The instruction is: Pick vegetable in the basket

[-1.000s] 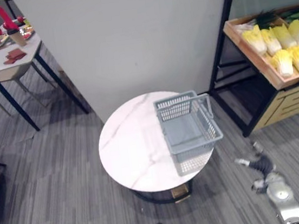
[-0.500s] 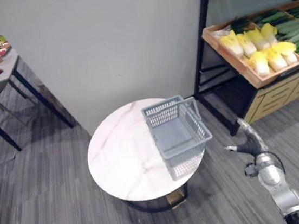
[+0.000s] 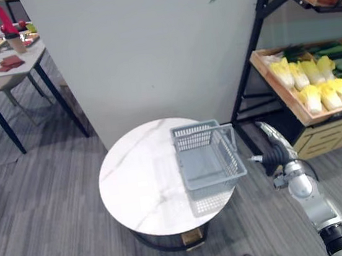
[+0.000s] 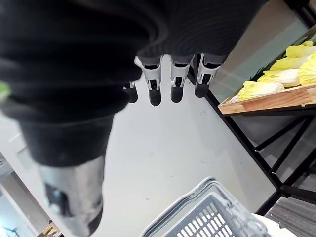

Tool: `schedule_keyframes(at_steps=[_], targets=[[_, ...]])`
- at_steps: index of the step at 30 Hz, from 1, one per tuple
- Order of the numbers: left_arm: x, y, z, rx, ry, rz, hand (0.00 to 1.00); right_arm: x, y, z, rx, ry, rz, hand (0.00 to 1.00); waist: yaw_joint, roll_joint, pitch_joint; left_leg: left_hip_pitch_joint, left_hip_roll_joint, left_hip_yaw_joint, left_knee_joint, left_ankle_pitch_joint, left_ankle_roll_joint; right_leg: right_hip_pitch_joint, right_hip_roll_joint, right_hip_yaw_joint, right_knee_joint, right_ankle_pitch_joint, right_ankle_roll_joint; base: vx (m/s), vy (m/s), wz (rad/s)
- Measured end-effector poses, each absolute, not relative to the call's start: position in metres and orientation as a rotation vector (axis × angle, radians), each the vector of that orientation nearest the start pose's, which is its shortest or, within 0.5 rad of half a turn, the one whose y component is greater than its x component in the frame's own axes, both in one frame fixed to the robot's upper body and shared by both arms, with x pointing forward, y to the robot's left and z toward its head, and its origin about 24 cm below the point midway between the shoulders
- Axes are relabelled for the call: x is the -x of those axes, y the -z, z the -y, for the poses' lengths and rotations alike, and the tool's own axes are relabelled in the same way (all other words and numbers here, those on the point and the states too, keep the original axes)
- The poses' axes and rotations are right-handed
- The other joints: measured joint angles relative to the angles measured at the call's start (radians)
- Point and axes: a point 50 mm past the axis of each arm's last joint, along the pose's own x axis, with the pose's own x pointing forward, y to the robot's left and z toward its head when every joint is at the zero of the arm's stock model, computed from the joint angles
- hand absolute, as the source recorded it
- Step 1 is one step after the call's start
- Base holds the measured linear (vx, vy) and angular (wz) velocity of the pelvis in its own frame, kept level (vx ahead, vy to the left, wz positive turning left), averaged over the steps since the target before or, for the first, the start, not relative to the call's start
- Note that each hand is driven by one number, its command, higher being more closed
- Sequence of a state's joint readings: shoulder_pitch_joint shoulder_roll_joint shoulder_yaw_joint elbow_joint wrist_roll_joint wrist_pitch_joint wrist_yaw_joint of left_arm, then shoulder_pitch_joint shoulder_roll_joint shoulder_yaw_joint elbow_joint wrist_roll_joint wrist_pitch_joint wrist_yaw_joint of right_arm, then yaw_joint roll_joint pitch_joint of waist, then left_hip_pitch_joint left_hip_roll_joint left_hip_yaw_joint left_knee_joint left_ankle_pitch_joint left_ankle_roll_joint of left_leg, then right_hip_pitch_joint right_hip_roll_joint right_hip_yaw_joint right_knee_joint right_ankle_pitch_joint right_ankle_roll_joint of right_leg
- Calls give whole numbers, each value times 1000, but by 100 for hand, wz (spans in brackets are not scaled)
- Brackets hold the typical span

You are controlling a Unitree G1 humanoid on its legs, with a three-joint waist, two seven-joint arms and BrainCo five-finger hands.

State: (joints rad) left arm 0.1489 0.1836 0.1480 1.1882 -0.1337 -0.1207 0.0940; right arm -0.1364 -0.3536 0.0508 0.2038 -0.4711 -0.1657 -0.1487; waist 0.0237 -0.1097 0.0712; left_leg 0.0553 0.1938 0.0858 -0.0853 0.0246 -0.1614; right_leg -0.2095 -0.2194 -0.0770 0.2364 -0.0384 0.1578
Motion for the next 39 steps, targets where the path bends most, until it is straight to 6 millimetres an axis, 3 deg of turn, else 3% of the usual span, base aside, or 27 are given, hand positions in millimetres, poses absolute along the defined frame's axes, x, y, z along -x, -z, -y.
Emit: schedule_keyframes(at_steps=[2,4,5,9,12,15,16,19,21,25,30,34,39], targets=[[-39,167,-228,25,-436,-1190,0,-279,-64,210,843,44,158,0,6,61,-9,-21,40,9,68,-36,-39,13,48,-31,-23,0,-3,184,-144,2],[-34,169,-221,48,-440,-1205,0,-279,-69,210,856,46,182,0,5,116,-27,-17,91,6,56,-34,-49,21,100,-62,-25,-17,-29,172,-154,1],[-34,169,-220,51,-442,-1205,0,-279,-72,209,854,48,194,0,5,127,-32,-20,102,3,63,-34,-49,23,109,-67,-23,-22,-38,165,-128,8],[-35,169,-223,87,-501,-1191,0,-284,-92,186,843,1,316,0,6,107,-19,-129,105,-55,260,-16,-23,76,105,-123,-48,-38,-63,126,-95,38],[-43,168,-220,95,-501,-1164,0,-293,-105,166,848,-64,397,0,8,112,14,-181,88,-69,396,35,44,169,83,-186,-92,-49,-79,102,-110,68],[-43,168,-219,104,-514,-1159,0,-297,-114,150,854,-121,455,0,18,105,24,-201,69,-31,370,122,55,213,68,-227,-145,-44,-78,47,-83,53],[-43,168,-217,112,-515,-1164,0,-300,-118,149,872,-139,470,0,18,116,26,-201,69,0,325,123,56,217,65,-241,-157,-27,-78,58,-29,39],[-40,170,-210,127,-508,-1179,0,-312,-120,154,946,-176,446,0,17,148,37,-144,33,24,131,108,37,195,79,-252,-165,-5,-68,90,70,15],[-44,169,-211,123,-500,-1171,0,-321,-115,157,965,-185,400,0,18,158,54,-123,38,17,92,85,8,191,86,-254,-167,2,-58,72,103,-2],[-56,166,-220,71,-460,-1136,0,-339,-99,162,1009,-242,268,0,37,112,93,-124,-2,23,84,39,15,196,57,-241,-221,50,-25,37,154,-5],[-75,162,-216,1,-358,-1076,0,-363,-130,166,1059,-189,295,0,64,119,130,-182,-62,72,79,31,44,116,6,-181,-274,121,0,-102,148,-29],[-84,159,-218,-18,-348,-1035,0,-370,-136,172,1077,-158,269,0,66,108,163,-198,-65,72,67,37,44,95,8,-169,-287,137,2,-49,9,-6],[-94,155,-217,-42,-338,-996,0,-382,-163,172,1085,-93,318,0,67,104,201,-213,-65,72,49,55,52,70,13,-160,-289,146,-3,-2,0,-4]])
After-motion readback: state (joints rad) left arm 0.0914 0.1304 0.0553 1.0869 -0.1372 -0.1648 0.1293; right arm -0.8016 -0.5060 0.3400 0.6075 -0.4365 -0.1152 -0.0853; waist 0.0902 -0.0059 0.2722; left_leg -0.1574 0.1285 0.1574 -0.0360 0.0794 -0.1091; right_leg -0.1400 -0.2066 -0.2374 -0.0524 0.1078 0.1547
